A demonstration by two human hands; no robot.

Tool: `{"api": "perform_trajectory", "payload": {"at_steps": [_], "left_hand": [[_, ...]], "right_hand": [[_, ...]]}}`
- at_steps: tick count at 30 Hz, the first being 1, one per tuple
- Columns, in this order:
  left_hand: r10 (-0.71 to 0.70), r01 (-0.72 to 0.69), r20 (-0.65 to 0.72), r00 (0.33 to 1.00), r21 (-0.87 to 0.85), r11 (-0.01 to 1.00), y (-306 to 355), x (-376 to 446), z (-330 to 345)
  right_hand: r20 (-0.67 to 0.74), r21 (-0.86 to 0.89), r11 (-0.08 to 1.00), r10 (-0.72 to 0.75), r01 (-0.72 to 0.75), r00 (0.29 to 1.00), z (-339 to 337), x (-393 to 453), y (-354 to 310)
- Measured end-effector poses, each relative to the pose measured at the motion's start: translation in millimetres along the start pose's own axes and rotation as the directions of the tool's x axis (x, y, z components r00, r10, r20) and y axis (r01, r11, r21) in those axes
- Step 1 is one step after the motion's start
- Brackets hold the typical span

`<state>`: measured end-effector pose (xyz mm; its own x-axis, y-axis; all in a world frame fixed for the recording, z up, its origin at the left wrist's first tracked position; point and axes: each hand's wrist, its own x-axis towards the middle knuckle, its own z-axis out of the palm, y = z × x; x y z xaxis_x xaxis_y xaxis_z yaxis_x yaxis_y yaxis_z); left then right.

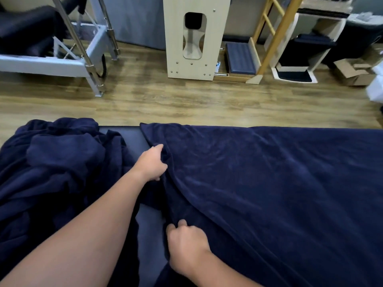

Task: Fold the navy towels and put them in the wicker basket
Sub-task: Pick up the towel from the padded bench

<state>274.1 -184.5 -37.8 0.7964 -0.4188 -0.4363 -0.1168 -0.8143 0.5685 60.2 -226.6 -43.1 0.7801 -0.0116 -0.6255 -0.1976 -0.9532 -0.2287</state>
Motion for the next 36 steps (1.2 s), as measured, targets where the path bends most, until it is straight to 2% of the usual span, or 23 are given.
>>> {"api": "perform_trajectory", "payload": {"at_steps": [3,8,12,18,21,24,26,27,29,32,36], "left_hand": [[0.011,-0.015,-0.046,0.999,-0.095,0.995,15,3,6],[0.021,-0.025,-0.060,0.998,-0.061,0.998,54,18,23],[0.062,-0.066,-0.045,0.997,-0.100,0.993,101,17,47],[0.180,-0.181,-0.017,0.984,-0.124,0.976,177,19,96],[0.238,-0.231,0.043,0.970,-0.126,0.965,219,13,128],[0.283,-0.273,0.083,0.956,-0.109,0.956,267,-2,170],[0.291,-0.278,0.093,0.952,-0.132,0.952,297,-11,196],[0.297,-0.281,0.090,0.951,-0.152,0.948,312,-15,208],[0.311,-0.299,0.070,0.948,-0.148,0.943,342,-22,234],[0.315,-0.300,0.086,0.945,-0.153,0.941,382,-36,267],[0.307,-0.280,0.106,0.946,-0.207,0.937,434,-54,309]], "right_hand": [[0.018,0.011,0.996,0.090,-0.091,0.996,-3,-14,19],[0.015,-0.006,0.966,0.260,-0.260,0.966,-3,-47,62],[-0.080,0.091,0.918,0.394,-0.387,0.916,3,-79,104],[-0.097,0.182,0.831,0.548,-0.526,0.831,25,-141,181],[-0.176,0.304,0.750,0.650,-0.588,0.739,36,-181,224],[-0.237,0.499,0.603,0.786,-0.623,0.571,48,-221,273],[-0.277,0.643,0.511,0.850,-0.571,0.448,57,-241,304],[-0.297,0.681,0.497,0.859,-0.538,0.418,62,-251,319],[-0.308,0.705,0.502,0.853,-0.501,0.421,71,-273,348],[-0.322,0.669,0.561,0.810,-0.488,0.489,86,-303,388],[-0.324,0.541,0.618,0.780,-0.571,0.536,101,-337,446]]}}
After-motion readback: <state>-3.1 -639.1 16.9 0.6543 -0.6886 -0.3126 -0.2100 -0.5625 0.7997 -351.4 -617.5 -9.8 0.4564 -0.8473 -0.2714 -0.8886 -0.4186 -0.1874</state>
